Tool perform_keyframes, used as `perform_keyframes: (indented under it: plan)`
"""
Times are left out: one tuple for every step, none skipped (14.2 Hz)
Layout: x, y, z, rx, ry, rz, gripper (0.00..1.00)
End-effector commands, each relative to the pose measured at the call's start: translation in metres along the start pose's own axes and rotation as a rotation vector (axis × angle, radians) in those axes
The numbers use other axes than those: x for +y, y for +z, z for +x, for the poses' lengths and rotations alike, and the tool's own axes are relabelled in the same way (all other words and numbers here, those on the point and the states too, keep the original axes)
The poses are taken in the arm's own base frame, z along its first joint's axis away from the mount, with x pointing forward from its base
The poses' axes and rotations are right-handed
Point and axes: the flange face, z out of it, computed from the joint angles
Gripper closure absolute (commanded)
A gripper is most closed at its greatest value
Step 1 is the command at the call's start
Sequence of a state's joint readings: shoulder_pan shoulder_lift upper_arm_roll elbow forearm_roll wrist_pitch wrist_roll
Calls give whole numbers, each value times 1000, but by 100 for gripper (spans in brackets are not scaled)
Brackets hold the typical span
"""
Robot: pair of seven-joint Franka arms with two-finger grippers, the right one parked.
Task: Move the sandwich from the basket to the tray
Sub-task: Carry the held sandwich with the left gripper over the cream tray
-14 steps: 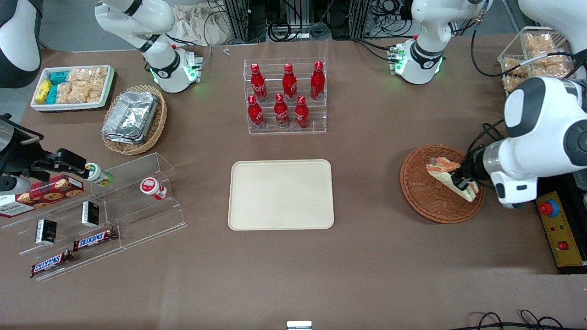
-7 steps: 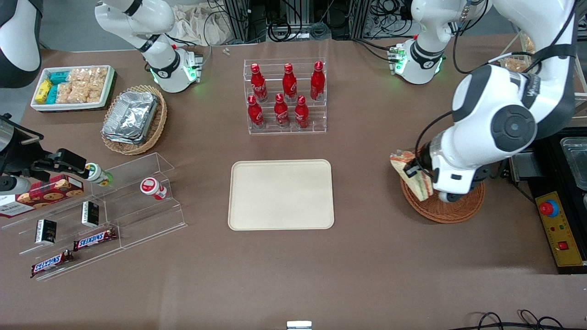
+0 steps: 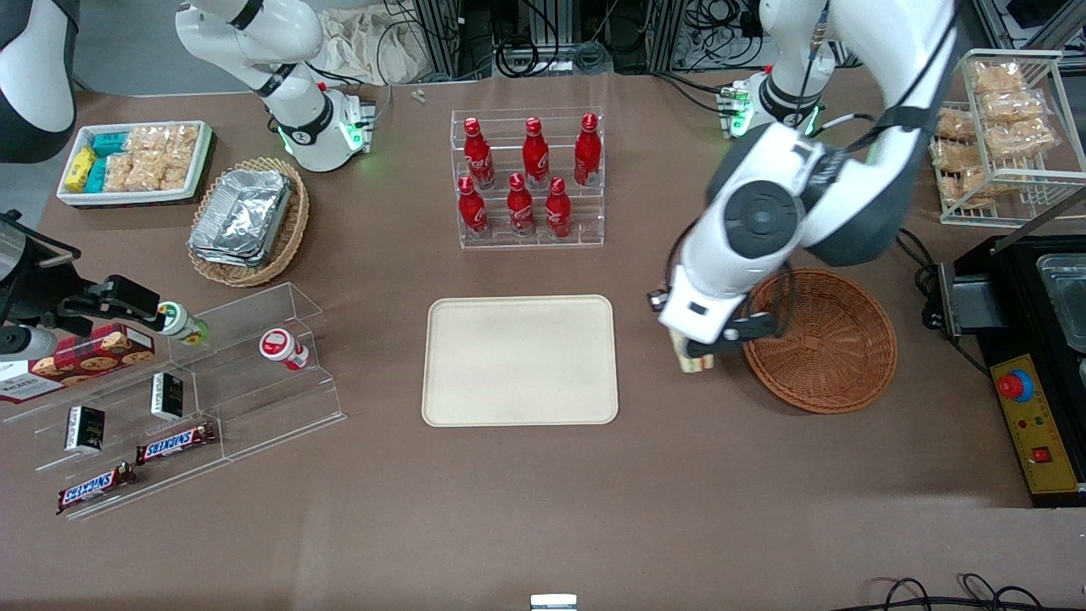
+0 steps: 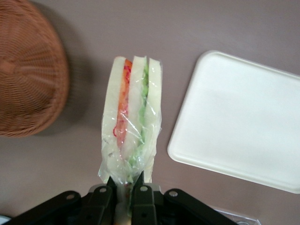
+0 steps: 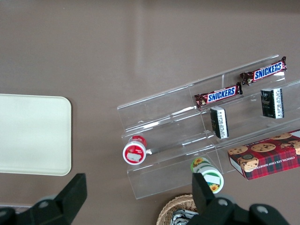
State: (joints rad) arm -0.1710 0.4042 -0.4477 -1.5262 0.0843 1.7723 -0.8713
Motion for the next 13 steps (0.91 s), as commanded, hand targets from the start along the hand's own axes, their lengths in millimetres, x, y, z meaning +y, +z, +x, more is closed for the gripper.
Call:
perform_keyframes:
  plan:
    - [40,29,3,-2,110,-31,100]
    - [60,42,-8,5,143,-39,100]
    - [74,55,-18,7,173,-41,100]
    - [80,72,-15,-4,176,-48,100]
    - [84,90,-10,-13,175,-60,100]
    - [90,106,-8,-17,178,-73,100]
    - [97,116,-13,-8,193,-80,100]
    - [100,125,-12,11,207,-70,100]
    - [100,138,-10,11,214,-53,100]
    - [100,148,-7,4,214,-45,100]
    - [100,159,-6,-4,214,-44,100]
    - [102,164,-4,2,215,-56,100]
    - [102,172,-2,-1,215,-57,100]
